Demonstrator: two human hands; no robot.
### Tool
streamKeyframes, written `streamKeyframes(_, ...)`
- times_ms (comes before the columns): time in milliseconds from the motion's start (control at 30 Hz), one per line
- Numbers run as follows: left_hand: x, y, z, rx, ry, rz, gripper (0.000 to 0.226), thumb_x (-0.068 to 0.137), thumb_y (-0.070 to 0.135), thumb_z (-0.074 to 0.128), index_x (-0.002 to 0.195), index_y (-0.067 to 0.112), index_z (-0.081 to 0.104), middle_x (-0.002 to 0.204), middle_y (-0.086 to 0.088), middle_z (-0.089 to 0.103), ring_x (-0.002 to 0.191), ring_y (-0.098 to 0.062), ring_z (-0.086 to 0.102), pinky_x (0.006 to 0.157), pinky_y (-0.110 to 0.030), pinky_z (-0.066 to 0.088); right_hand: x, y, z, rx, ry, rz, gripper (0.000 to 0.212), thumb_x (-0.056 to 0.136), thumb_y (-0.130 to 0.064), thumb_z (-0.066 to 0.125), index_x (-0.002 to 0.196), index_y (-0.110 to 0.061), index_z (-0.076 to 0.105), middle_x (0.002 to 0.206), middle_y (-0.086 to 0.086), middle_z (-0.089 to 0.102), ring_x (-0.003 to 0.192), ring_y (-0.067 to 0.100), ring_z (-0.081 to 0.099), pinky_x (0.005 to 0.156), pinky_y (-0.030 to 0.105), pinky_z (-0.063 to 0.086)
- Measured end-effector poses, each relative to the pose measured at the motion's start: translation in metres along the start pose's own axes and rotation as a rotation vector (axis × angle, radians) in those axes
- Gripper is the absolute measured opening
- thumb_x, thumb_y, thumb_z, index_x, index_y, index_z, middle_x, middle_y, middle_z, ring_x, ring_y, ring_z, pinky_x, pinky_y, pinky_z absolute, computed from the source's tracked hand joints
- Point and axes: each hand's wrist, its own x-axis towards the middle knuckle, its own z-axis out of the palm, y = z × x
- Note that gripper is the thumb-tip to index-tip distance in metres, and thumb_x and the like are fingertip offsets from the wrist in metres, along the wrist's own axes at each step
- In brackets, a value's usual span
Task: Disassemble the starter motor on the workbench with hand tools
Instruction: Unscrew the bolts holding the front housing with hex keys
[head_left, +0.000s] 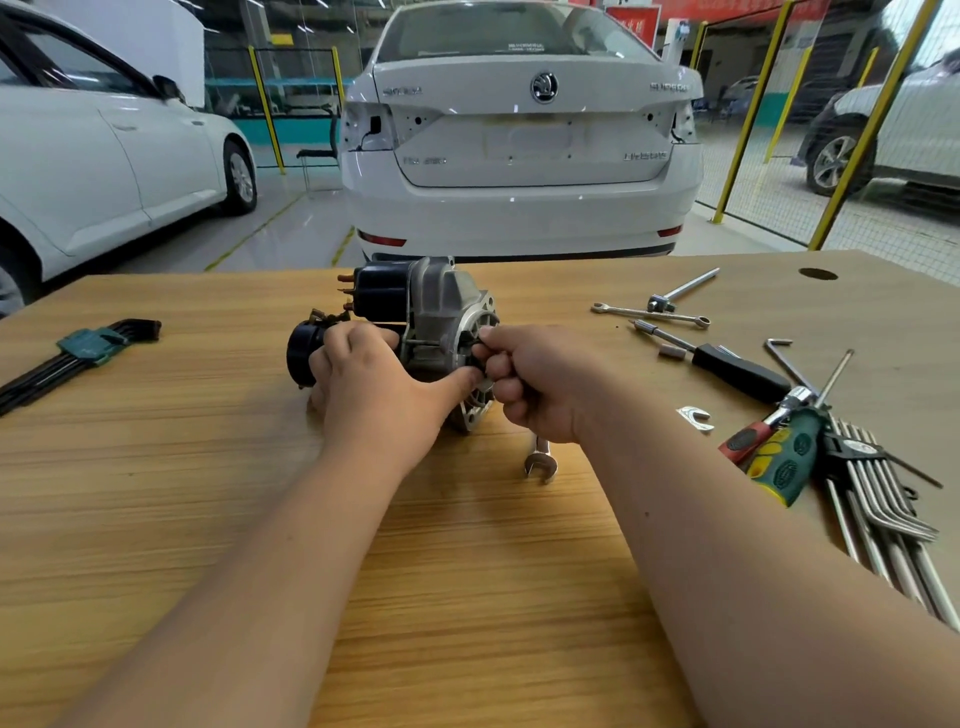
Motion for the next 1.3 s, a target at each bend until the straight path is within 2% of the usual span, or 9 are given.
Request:
streamKeyframes(167,0.000,0.000,0.000,0.002,-0.001,-0.006,0.087,0.060,0.065,0.075,0.124,0.015,0.046,0.134,0.000,0.035,0.127,-0.022,0.031,0.102,-0.040,0.035,0.000,0.000,-0.003,-0.159,0.079,-0.089,0.022,0.095,-0.032,0.058,0.087,-0.012,0.063,0.047,-0.006,0.055,0.036,0.007,0.045,0.037,0.017,0.035)
streamKeyframes(467,0.008,-0.011,-0.003,0.016,-0.029,0.068,0.091,0.048,0.079,0.059,0.117,0.021,0.046,0.131,0.005,0.035,0.128,-0.019,0.027,0.103,-0.036,0.030,-0.005,0.003,0.006,-0.121,0.188,-0.139,0.019,0.093,-0.025,0.060,0.081,-0.009,0.062,0.044,-0.006,0.055,0.037,0.008,0.046,0.039,0.021,0.038)
streamKeyframes(533,0.015,-0.019,-0.006,-0.018,-0.058,0.137,0.080,0.050,0.077,0.063,0.108,0.027,0.044,0.125,0.010,0.037,0.125,-0.013,0.029,0.097,-0.033,0.034,-0.005,0.005,0.007,-0.142,0.202,-0.157,0.021,0.093,-0.028,0.061,0.083,-0.009,0.065,0.045,-0.007,0.056,0.038,0.008,0.047,0.040,0.022,0.039)
streamKeyframes(633,0.021,-0.024,-0.008,-0.042,-0.069,0.214,0.073,0.050,0.075,0.067,0.102,0.032,0.039,0.111,0.016,0.038,0.110,-0.003,0.026,0.086,-0.027,0.030,-0.003,0.009,0.005,-0.127,0.217,-0.183,0.022,0.093,-0.029,0.061,0.082,-0.011,0.065,0.047,-0.007,0.056,0.038,0.008,0.047,0.039,0.022,0.039)
streamKeyframes(833,0.010,0.011,0.021,0.170,0.037,0.216,0.080,0.054,0.081,0.062,0.103,0.019,0.052,0.109,0.001,0.046,0.106,-0.020,0.034,0.092,-0.037,0.033,-0.003,-0.001,-0.019,-0.178,0.309,-0.192,0.022,0.094,-0.023,0.055,0.078,-0.011,0.063,0.051,-0.003,0.056,0.040,0.011,0.048,0.044,0.026,0.040)
streamKeyframes(933,0.017,0.011,0.028,0.183,0.054,0.400,0.066,0.061,0.067,0.073,0.100,0.016,0.057,0.102,-0.003,0.050,0.098,-0.023,0.039,0.088,-0.039,0.035,0.002,-0.012,-0.035,-0.196,0.331,-0.148,0.019,0.093,-0.019,0.052,0.078,-0.011,0.059,0.054,0.000,0.054,0.040,0.012,0.046,0.044,0.025,0.035)
streamKeyframes(1033,0.028,-0.008,0.029,0.141,0.093,0.644,0.051,0.064,0.048,0.083,0.097,0.014,0.063,0.096,-0.003,0.057,0.091,-0.021,0.042,0.080,-0.040,0.040,0.012,-0.018,-0.042,0.027,0.304,-0.022,0.015,0.094,-0.015,0.051,0.079,-0.013,0.053,0.047,-0.004,0.050,0.037,0.009,0.041,0.038,0.019,0.033)
streamKeyframes(1233,0.036,-0.014,0.023,0.045,0.017,0.663,0.040,0.067,0.046,0.073,0.096,0.021,0.061,0.098,0.005,0.057,0.096,-0.014,0.039,0.082,-0.028,0.025,0.015,-0.012,-0.043,0.095,0.275,0.008,0.018,0.095,-0.019,0.051,0.078,-0.015,0.052,0.049,-0.004,0.049,0.037,0.009,0.041,0.039,0.019,0.033)
streamKeyframes(1300,0.037,-0.016,0.019,0.035,-0.024,0.670,0.041,0.067,0.045,0.074,0.098,0.021,0.062,0.101,0.005,0.058,0.097,-0.013,0.038,0.085,-0.029,0.028,0.014,-0.008,-0.040,0.060,0.315,-0.028,0.018,0.093,-0.018,0.051,0.075,-0.015,0.050,0.046,-0.004,0.047,0.037,0.011,0.040,0.040,0.021,0.031)
